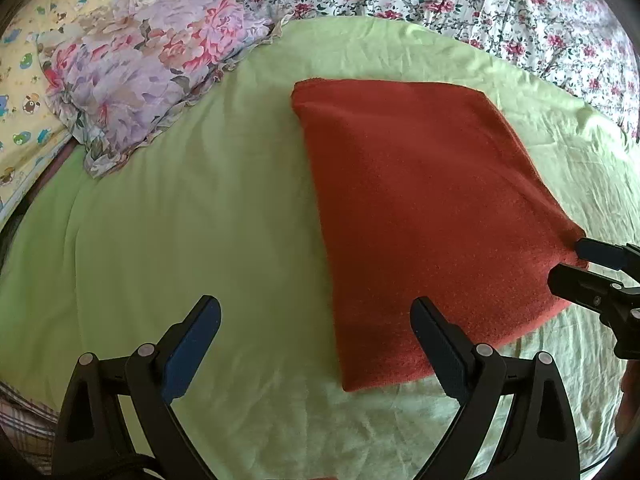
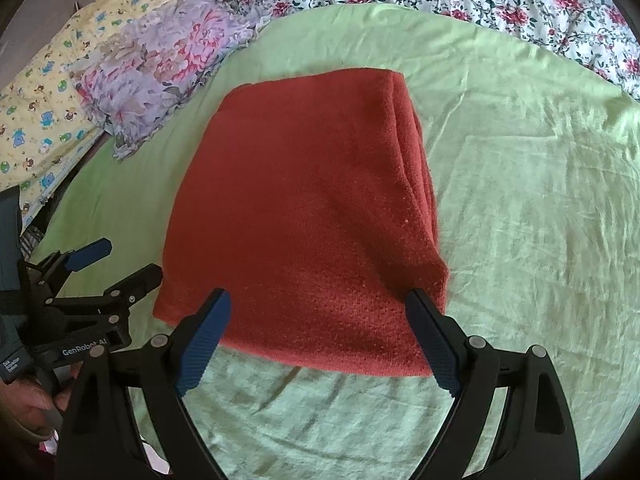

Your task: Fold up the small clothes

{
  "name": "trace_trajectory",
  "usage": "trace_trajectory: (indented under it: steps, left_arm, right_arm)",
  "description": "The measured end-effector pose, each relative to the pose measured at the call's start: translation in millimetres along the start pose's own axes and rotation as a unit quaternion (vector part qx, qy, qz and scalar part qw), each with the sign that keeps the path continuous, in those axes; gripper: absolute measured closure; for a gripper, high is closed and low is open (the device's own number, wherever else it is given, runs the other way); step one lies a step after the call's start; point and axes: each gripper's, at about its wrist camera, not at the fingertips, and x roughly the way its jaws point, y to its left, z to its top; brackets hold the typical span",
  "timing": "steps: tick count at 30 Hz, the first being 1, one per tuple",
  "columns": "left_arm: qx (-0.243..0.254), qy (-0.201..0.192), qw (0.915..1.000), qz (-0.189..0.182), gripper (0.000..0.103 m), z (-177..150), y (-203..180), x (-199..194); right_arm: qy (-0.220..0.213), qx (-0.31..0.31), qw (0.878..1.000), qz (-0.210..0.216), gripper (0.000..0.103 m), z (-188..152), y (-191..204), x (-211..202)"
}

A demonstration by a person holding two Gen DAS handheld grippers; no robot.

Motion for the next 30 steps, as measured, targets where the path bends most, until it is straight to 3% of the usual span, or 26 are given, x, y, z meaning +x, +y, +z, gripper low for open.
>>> trace_trajectory:
  steps: [30]
  left_arm:
    - [-0.006,-0.004,1.0,0.0,0.007,0.4,-4.3,-2.1]
  right_arm:
    - [0.013,-0.012,1.0,0.003,0.014,5.2,4.0,4.0]
